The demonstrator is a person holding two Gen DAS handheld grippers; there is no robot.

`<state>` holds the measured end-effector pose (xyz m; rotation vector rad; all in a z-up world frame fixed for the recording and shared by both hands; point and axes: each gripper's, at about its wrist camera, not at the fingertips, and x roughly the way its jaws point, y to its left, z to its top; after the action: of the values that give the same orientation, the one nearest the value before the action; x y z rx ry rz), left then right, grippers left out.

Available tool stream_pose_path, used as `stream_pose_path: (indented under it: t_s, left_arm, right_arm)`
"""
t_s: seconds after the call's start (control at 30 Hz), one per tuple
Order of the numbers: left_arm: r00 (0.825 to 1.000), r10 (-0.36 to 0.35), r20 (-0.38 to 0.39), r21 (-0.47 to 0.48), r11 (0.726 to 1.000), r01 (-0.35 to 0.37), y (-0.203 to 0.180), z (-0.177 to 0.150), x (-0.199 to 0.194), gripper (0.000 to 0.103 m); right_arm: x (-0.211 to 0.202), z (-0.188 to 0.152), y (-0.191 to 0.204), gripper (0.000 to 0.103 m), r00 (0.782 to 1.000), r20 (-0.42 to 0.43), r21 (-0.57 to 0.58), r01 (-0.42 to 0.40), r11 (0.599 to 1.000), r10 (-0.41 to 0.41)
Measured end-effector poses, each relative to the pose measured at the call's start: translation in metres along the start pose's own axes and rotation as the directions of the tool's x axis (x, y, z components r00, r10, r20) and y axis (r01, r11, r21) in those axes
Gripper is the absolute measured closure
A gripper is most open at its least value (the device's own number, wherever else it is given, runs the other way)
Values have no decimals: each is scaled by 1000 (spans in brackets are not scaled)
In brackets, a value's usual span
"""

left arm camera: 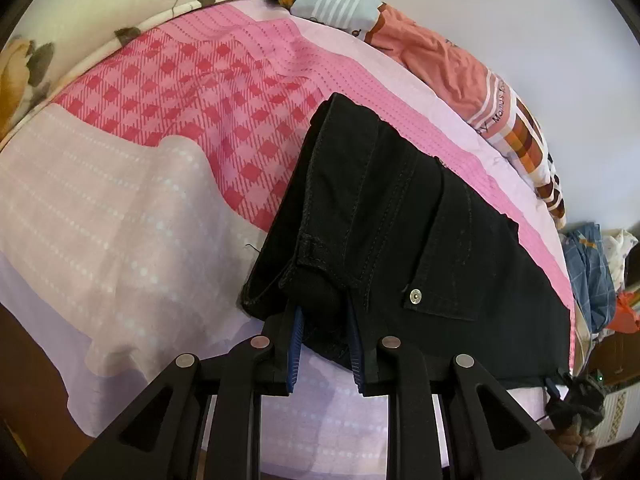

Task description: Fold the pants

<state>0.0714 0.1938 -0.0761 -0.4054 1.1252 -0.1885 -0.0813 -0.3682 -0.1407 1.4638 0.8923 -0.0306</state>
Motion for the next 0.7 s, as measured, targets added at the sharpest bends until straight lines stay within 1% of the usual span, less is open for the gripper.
stream_pose_path:
  t_s: [0.1, 0.23, 0.3, 0.33, 0.37, 0.4, 0.47, 0.53, 0.57, 0.63, 0.67, 0.7]
  left_arm:
    - [1000, 2, 0, -2, 1000, -2, 0, 0, 0, 79]
    - [1000, 4, -1, -3, 1000, -4, 1, 1, 1, 79]
    - [1000, 4, -1, 1, 1000, -4, 0, 1, 1, 79]
    - [1000, 6, 0, 5, 1000, -6, 0, 1, 1, 79]
    - [1000, 5, 1, 2, 1000, -5, 0, 1, 1, 79]
    - [1000, 5, 2, 1, 1000, -5, 0, 1, 1, 79]
    - [1000, 6, 3, 4, 1000, -6, 0, 2, 1, 79]
    - [1000, 8, 1, 5, 1000, -8, 0, 2, 1, 79]
    - [1000, 5, 1, 0, 1000, -5, 0, 0, 0, 79]
    - [1000, 3, -2, -3, 1000, -3, 0, 0, 1, 79]
    - [1000, 2, -3, -3, 1000, -2, 0, 0, 1, 79]
    - [1000, 3, -2, -3, 1000, -3, 0, 0, 1, 79]
  right_arm:
    - [-1, 3, -4, 77, 999, 33, 36, -26, 999, 25]
    - [-7, 7, -4, 78, 998, 59, 49, -27, 998, 24]
    - [-6, 5, 0, 81, 997, 75, 16, -14, 1000, 12]
    - [-5, 5, 0, 92, 997, 79, 1, 0, 1000, 0]
    - [-5, 5, 1, 97, 996, 87, -23, 31, 999, -28]
    - [-5, 6, 0, 97, 995, 89, -43, 44, 998, -40]
    - [-10, 3, 0, 98, 995, 100, -56, 36, 998, -30]
    - [-18, -4, 9, 99, 994, 108, -86, 34, 996, -25]
    - [-22, -7, 11, 101, 994, 109, -92, 34, 995, -24]
    - [-27, -14, 10, 102, 993, 101, -112, 64, 992, -53]
    - [-27, -15, 4, 102, 993, 97, -101, 83, 991, -74]
    - [-25, -13, -9, 102, 992, 96, -65, 95, 993, -88]
